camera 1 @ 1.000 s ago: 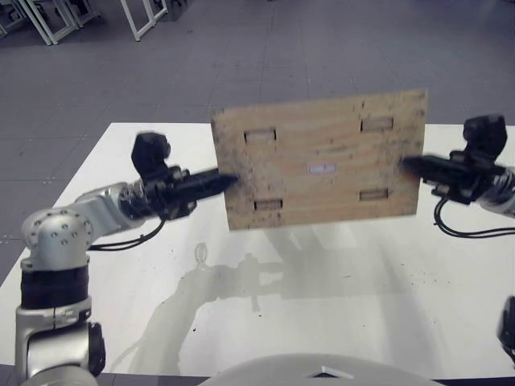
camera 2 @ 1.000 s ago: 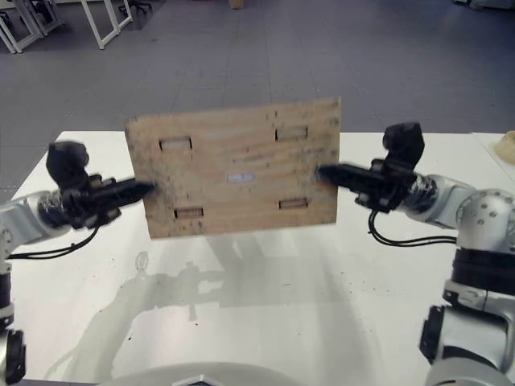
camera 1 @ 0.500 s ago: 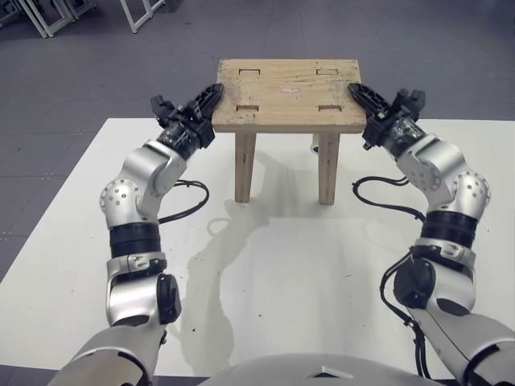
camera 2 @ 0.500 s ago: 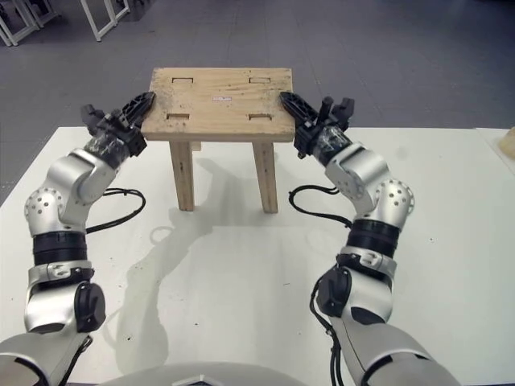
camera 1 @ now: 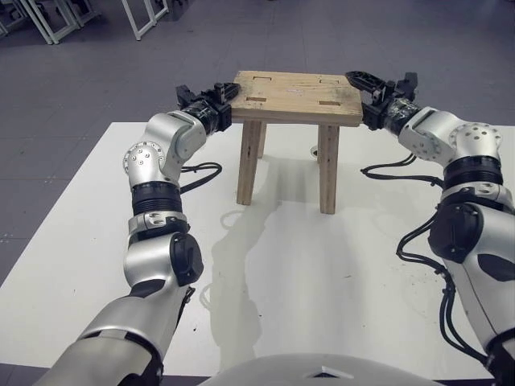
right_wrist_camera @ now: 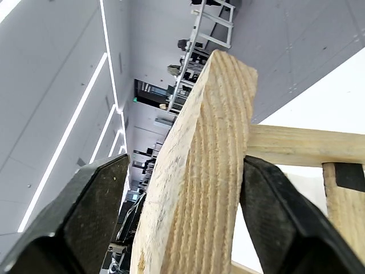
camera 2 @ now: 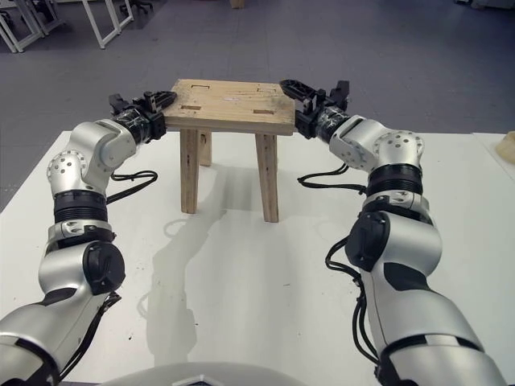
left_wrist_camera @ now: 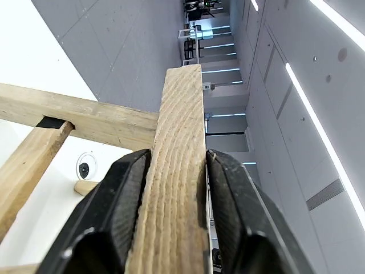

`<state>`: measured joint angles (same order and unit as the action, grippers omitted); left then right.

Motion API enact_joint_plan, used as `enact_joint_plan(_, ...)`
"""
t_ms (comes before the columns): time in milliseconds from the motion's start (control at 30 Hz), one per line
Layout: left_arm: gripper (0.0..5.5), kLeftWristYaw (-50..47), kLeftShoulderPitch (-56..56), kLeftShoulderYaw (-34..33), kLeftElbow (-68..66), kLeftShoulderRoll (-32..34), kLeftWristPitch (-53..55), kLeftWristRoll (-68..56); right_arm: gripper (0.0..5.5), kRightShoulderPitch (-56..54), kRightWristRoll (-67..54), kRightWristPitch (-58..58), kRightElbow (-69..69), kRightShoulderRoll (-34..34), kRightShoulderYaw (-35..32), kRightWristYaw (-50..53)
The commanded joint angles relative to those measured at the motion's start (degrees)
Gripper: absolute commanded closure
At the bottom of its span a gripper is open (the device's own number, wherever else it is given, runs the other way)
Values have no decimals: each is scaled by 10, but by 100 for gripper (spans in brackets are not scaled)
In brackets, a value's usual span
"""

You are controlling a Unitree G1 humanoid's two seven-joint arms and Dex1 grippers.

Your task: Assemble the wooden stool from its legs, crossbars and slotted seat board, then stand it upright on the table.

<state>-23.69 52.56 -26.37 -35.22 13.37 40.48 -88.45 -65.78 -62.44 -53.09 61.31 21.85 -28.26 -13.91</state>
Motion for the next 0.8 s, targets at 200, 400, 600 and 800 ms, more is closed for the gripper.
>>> enact_joint_plan(200, 375, 45, -46, -97, 83, 25, -33, 31, 227, 11, 24, -15, -24, 57, -75, -24)
enact_joint_plan(400, 375, 139, -159, -41, 238, 23, -19, 121, 227, 68, 42, -24, -82, 37, -96, 36)
enact_joint_plan(600, 375, 222, -219, 36, 334, -2, -71, 243, 227, 129, 76, 58, -149, -6, -99, 56)
enact_joint_plan(800, 375, 229, -255, 39, 369, -36, -96, 272, 227, 239, -27, 135, -415, -113, -164, 62)
